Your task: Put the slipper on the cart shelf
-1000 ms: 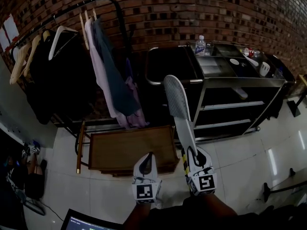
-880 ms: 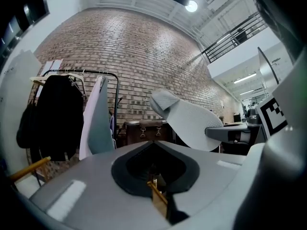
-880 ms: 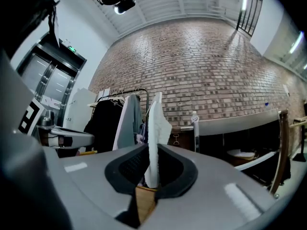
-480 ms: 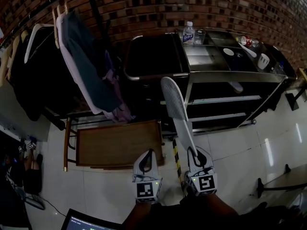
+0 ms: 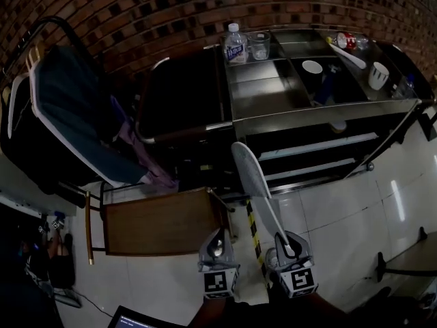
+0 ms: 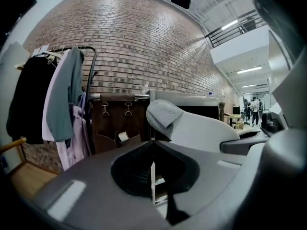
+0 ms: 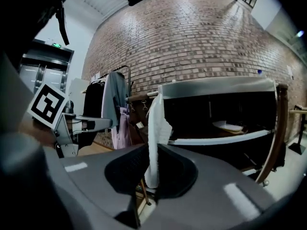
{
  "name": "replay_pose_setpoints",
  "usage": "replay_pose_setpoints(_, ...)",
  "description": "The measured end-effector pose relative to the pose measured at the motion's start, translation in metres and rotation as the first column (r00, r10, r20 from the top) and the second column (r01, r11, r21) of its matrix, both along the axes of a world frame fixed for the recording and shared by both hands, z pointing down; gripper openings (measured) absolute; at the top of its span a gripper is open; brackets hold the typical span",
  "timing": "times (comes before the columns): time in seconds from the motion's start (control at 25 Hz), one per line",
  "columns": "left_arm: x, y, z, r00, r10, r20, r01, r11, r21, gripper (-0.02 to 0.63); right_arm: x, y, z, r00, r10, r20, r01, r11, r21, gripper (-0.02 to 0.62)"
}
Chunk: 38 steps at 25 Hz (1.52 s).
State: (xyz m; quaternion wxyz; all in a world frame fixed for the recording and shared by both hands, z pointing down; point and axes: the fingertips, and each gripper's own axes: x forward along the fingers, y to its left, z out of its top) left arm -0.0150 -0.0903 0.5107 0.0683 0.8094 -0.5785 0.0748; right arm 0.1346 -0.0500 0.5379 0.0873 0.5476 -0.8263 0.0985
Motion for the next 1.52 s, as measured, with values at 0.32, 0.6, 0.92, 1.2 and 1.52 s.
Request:
replay_pose_setpoints(0.32, 0.060, -0.031, 0.008, 1.000, 0.024, 0.013, -0.024, 0.999, -0.022, 0.017, 0.055, -0.022, 0.012, 1.000, 0.007, -0.015, -0.008, 0.999, -0.042, 0.040)
replay_pose_setpoints(0.6, 0.099, -0.049, 0.009, 0.999, 0.051, 0.015, -0.050, 0.998, -0.029, 0.017, 0.084, -0.028, 0.016, 1.000, 0.002, -0.012, -0.002, 0.999, -0.051, 0.038)
replay_pose_setpoints(0.92, 0.113, -0.068, 0.013, 0.998, 0.064, 0.024, -0.063, 0.997, -0.046, 0.017, 0.113, -0.062, 0.041, 0.992, 0.108, 0.063, -0.100, 0.988, -0.117, 0.038)
replay_pose_setpoints(1.2, 0.119, -0.101, -0.002, 0.999, 0.050, 0.013, -0.049, 0.999, -0.019, 0.017, 0.124, -0.120, 0.027, 0.983, 0.144, 0.118, -0.131, 0.985, -0.112, 0.038)
replay_pose_setpoints(1.52, 0.106, -0.116, -0.051, 1.000, -0.007, -0.001, 0.008, 0.998, 0.066, 0.017, 0.126, -0.195, 0.028, 0.936, 0.189, 0.296, -0.134, 0.971, -0.196, 0.037)
